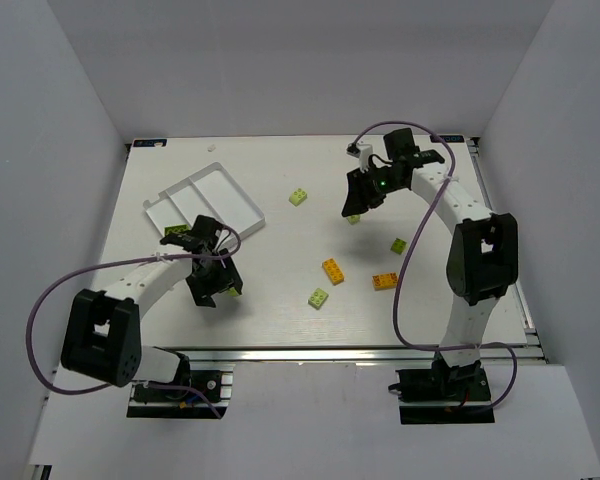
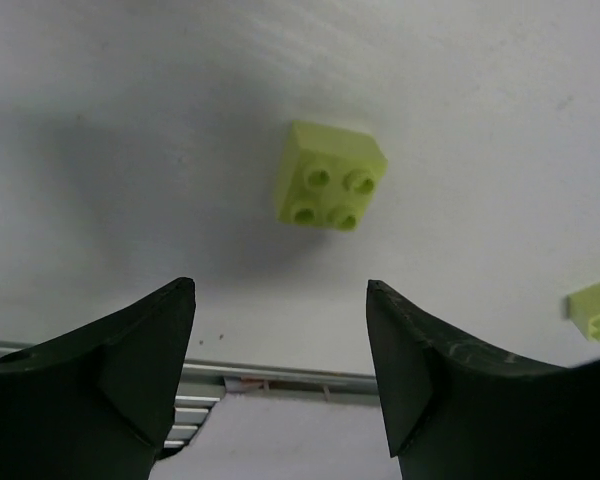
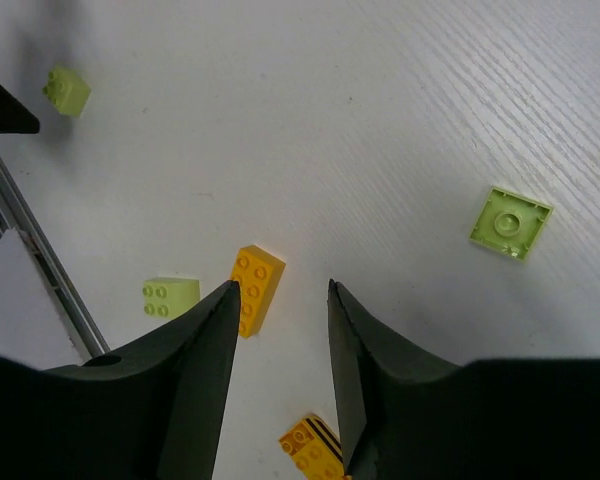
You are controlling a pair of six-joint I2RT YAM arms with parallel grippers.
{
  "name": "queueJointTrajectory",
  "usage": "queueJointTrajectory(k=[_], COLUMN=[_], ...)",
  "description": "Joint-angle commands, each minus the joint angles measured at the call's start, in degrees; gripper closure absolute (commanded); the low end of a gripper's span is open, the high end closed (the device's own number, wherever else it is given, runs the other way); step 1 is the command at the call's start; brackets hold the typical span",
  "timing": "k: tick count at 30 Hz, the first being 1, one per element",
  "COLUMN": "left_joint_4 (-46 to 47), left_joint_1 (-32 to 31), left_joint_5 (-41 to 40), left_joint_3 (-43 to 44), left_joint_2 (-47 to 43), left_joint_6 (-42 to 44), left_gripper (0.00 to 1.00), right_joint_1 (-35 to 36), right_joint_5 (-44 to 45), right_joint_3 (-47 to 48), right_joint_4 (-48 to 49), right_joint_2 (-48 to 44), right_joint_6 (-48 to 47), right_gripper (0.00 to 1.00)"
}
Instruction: Sort the legos into containers by color
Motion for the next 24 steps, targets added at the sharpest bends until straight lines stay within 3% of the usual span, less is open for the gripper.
queueJointTrajectory(k=[1,10,13,14,17,24], left_joint_4=[4.73,7.02,6.68,6.41,5.71,5.01], left_joint_1=[-2.40,-5.31,-5.92,-6.45,-6.45,-3.82], left_joint_5=[-6.51,-12.23,-12.76,-12.76,-12.76,-15.82], left_joint_3=[2.45,6.23,7.64,8.25,10.62,22.47], left_joint_2=[3.42,12.74,13.54,13.37,11.88,12.82], left_joint_6=[-0.80,1.04,1.22,1.31,1.40,3.85], left_gripper=[0.21,0.33,0.56,0.68,0.83,0.93], right_joint_1=[-0.30,-2.23,-2.75,-2.76,-2.93,-2.76], right_joint_5=[-2.91,-3.18,-3.27,-3.27,-3.01,0.95], right_joint_3=[-0.92,-2.15,-2.33,-2.24,-2.50,-6.10], right_joint_4=[-0.31,-0.58,-0.75,-0.84,-1.72,0.12], right_joint_2=[-3.76,-5.60,-5.87,-5.96,-6.31,-8.59], right_joint_6=[-0.53,-0.80,-0.97,-1.23,-2.90,-7.82], right_gripper=[0.53,0.53,0.54,0.54,0.57,0.57])
